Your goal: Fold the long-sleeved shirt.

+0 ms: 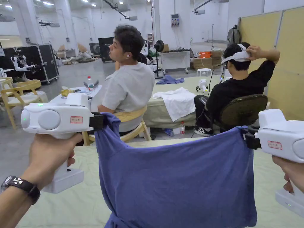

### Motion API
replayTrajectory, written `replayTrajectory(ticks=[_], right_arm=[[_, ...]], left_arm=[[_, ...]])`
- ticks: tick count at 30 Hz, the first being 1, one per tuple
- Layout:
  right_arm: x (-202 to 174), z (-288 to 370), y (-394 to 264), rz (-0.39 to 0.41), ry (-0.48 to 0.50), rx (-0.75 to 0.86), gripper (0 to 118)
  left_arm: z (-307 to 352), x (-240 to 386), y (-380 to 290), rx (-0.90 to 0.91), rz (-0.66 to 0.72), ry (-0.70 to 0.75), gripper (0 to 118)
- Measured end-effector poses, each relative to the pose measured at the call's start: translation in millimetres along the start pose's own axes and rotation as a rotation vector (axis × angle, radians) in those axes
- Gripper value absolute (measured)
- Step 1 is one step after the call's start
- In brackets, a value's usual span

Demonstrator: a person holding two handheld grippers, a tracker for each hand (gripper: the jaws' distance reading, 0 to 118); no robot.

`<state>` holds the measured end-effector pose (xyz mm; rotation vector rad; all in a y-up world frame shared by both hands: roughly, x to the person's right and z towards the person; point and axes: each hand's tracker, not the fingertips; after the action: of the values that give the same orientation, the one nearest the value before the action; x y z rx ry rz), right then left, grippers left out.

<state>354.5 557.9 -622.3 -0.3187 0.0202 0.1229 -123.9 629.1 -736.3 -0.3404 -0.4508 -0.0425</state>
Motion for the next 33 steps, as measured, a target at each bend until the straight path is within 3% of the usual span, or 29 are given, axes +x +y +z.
replayTrajectory(ticks=[15, 19, 33], right_arm=[[7, 88, 186, 0.011, -0.110, 0.256, 4], [18, 103, 225, -0.057, -0.108, 0.312, 4], [35, 167, 319, -0.093, -0.176, 0.443, 4]], left_arm=[[117, -13, 168, 0.282, -0.009, 0.086, 7], [134, -14, 200, 0.322, 0.013, 0.080, 7], [170, -4, 244, 0.441, 0.030, 0.116, 7]])
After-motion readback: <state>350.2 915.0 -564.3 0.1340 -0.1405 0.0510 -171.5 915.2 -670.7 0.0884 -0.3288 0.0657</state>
